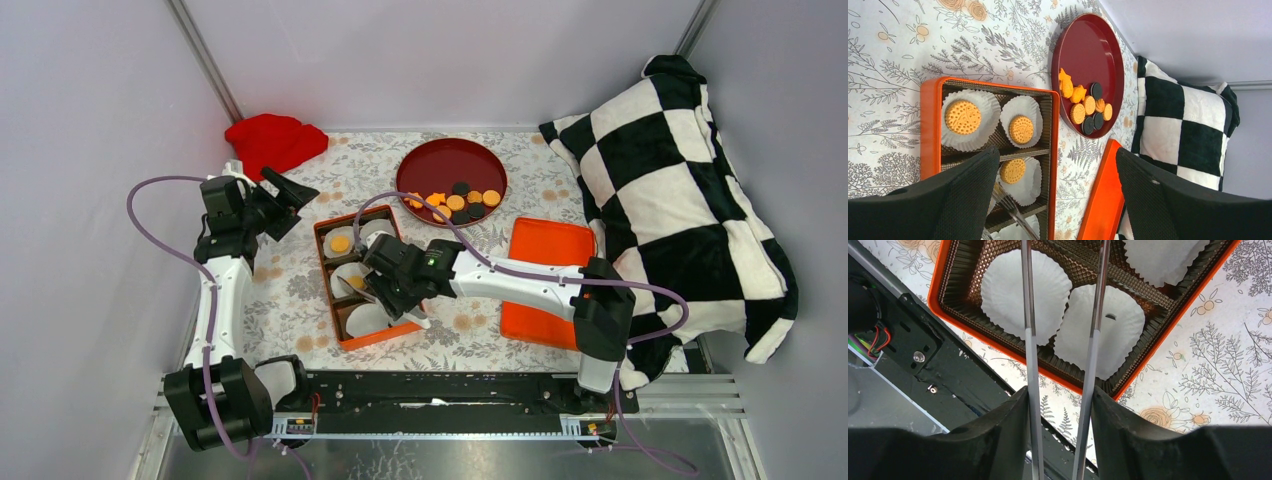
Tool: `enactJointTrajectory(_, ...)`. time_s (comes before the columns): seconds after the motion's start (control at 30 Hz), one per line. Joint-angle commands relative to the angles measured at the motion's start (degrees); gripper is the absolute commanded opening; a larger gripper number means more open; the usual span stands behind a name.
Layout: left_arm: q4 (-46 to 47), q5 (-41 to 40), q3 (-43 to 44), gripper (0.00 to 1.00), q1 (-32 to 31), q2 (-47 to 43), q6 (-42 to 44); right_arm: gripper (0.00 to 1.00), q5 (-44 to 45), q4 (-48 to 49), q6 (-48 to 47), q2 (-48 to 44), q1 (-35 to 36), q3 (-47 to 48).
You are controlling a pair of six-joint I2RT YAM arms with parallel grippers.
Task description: Pack the cookies
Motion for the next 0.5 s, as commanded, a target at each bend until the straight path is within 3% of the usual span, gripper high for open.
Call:
enactJointTrajectory(0.0, 0.5, 1.8, -0.2, 0.91, 0.4, -1.1, 1.1, 0.54, -0.9, 1.7, 0.2, -3.0, 0.5, 0.5)
enactJointTrajectory(0.2, 0.4, 2.1, 0.1, 0.91, 0.4, -1.4, 1.6, 0.54, -1.1, 1.9, -0.1, -3.0, 0.5, 2.0)
enactJointTrajectory(0.47, 0.9, 2.5, 0.3, 0.91, 0.4, -1.9, 1.4, 0.47, 5.9, 2.2, -0.1, -9.6, 0.5, 3.4)
